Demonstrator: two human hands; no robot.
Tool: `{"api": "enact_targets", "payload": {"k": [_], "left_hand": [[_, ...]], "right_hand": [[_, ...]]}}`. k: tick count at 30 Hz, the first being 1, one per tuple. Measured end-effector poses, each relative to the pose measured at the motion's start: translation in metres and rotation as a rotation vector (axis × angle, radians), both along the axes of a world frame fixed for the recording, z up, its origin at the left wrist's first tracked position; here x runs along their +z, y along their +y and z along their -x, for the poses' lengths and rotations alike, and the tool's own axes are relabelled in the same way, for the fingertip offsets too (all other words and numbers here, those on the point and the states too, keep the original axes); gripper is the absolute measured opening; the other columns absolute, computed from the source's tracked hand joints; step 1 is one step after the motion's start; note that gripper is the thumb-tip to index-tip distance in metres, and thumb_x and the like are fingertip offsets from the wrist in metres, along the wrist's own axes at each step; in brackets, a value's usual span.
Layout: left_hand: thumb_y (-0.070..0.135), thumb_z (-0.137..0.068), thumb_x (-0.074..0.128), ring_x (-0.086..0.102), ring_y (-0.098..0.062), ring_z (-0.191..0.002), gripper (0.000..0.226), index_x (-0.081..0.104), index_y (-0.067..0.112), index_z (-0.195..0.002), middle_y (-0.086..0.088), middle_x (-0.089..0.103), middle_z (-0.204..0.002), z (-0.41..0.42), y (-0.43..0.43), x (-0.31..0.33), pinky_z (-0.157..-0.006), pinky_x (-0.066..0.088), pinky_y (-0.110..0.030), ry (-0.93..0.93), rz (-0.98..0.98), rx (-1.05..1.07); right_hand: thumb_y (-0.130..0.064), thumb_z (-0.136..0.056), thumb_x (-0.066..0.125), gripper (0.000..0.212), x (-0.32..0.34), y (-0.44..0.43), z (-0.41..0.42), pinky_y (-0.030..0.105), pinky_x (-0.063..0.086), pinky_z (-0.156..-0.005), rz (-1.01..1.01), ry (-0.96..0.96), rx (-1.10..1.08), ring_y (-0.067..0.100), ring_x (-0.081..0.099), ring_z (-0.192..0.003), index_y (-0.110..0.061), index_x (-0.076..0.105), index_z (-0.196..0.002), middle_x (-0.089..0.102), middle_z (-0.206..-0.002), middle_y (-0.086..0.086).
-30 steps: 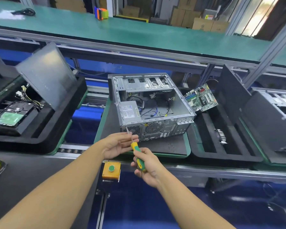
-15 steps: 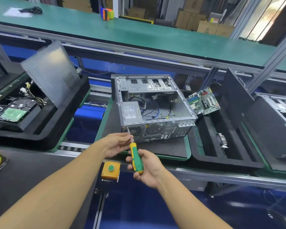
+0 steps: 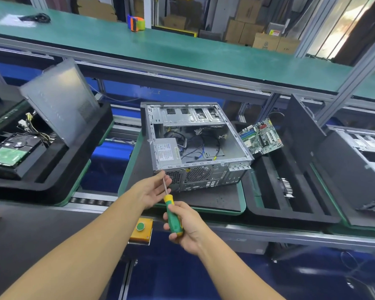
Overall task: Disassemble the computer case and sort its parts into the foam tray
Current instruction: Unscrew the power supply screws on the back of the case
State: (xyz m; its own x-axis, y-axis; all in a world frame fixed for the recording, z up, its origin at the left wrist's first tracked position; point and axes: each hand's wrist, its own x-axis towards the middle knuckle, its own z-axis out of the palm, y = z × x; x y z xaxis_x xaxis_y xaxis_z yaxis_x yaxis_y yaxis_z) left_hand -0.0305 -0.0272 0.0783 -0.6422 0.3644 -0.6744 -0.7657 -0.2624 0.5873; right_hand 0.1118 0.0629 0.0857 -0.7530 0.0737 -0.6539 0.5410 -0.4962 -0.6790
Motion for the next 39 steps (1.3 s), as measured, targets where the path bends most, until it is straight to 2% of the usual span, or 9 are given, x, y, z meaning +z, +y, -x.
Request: {"api": "enact_targets", "payload": {"k": [8,11,14,18,23,26,33,37,39], "left_hand": [[0.018,-0.097,0.058,0.068,-0.02,-0.081,0.013,0.065,0.011,-0.091,-0.006,0.07,-0.084,-0.006,0.006,0.006,-0.078,0.054,-0.037,0.159,0.091,-0.067],[0.017,-0.098,0.052,0.061,-0.018,-0.065,0.019,0.062,0.01,-0.084,-0.004,0.065,-0.071,-0.015,0.017,0.007,-0.066,0.051,-0.032,0.238,0.146,-0.092],[0.023,-0.101,0.046,0.051,-0.017,-0.052,0.027,0.058,0.012,-0.078,-0.003,0.057,-0.064,-0.031,0.041,0.01,-0.052,0.045,-0.028,0.305,0.217,-0.336],[0.025,-0.102,0.048,0.052,-0.019,-0.051,0.03,0.063,0.008,-0.082,-0.006,0.059,-0.064,-0.046,0.096,0.018,-0.05,0.043,-0.026,0.43,0.278,-0.632],[0.018,-0.099,0.061,0.065,-0.016,-0.063,0.026,0.069,-0.007,-0.1,-0.014,0.07,-0.08,-0.054,0.184,0.016,-0.056,0.049,-0.024,0.611,0.29,-0.797],[0.007,-0.096,0.063,0.067,-0.017,-0.066,0.017,0.068,-0.007,-0.105,-0.019,0.072,-0.086,-0.059,0.242,0.011,-0.058,0.054,-0.024,0.65,0.368,-0.787],[-0.003,-0.086,0.068,0.075,-0.025,-0.081,0.01,0.073,0.005,-0.088,-0.016,0.075,-0.089,-0.073,0.347,-0.01,-0.072,0.063,-0.035,0.586,0.639,-0.666],[0.004,-0.09,0.063,0.065,-0.019,-0.111,0.028,0.072,0.016,-0.114,-0.002,0.069,-0.12,-0.071,0.371,-0.024,-0.091,0.049,-0.022,0.698,0.863,-0.88],[0.005,-0.093,0.058,0.061,-0.018,-0.117,0.035,0.068,0.016,-0.125,-0.001,0.066,-0.129,-0.069,0.378,-0.023,-0.096,0.047,-0.023,0.752,0.852,-0.934]], "right_hand": [[-0.023,-0.095,0.05,0.006,0.003,0.041,-0.013,0.015,0.02,-0.036,-0.046,0.059,0.065,0.013,0.038,-0.049,-0.025,0.052,-0.1,0.053,-0.069,-0.001],[-0.024,-0.094,0.052,0.005,0.009,0.064,-0.017,0.015,0.021,-0.033,0.109,0.154,-0.023,0.012,0.036,-0.047,-0.025,0.05,-0.089,0.049,-0.07,0.0],[-0.026,-0.094,0.051,0.009,0.019,0.092,-0.014,0.016,0.023,-0.032,0.231,0.251,-0.197,0.011,0.038,-0.047,-0.022,0.046,-0.088,0.048,-0.069,0.0],[-0.025,-0.101,0.045,0.011,0.028,0.136,-0.009,0.021,0.033,-0.039,0.101,0.249,-0.379,0.013,0.044,-0.047,-0.019,0.048,-0.093,0.054,-0.067,0.001],[-0.017,-0.105,0.049,0.008,0.032,0.206,-0.011,0.036,0.049,-0.057,-0.132,0.232,-0.475,0.024,0.06,-0.06,-0.01,0.053,-0.106,0.067,-0.078,0.009],[-0.01,-0.104,0.049,0.007,0.035,0.258,-0.017,0.032,0.05,-0.053,-0.192,0.213,-0.529,0.023,0.061,-0.062,-0.01,0.051,-0.111,0.066,-0.081,0.011],[-0.01,-0.101,0.051,0.012,0.045,0.363,-0.031,0.032,0.05,-0.057,-0.358,0.128,-0.485,0.019,0.062,-0.069,-0.015,0.054,-0.111,0.067,-0.082,0.007],[-0.01,-0.1,0.051,0.016,0.051,0.398,-0.028,0.028,0.045,-0.051,-0.401,0.095,-0.419,0.018,0.057,-0.064,-0.014,0.052,-0.116,0.063,-0.085,0.01],[-0.011,-0.1,0.051,0.016,0.055,0.409,-0.02,0.028,0.044,-0.052,-0.426,0.109,-0.39,0.017,0.056,-0.063,-0.014,0.052,-0.115,0.063,-0.084,0.009]]}}
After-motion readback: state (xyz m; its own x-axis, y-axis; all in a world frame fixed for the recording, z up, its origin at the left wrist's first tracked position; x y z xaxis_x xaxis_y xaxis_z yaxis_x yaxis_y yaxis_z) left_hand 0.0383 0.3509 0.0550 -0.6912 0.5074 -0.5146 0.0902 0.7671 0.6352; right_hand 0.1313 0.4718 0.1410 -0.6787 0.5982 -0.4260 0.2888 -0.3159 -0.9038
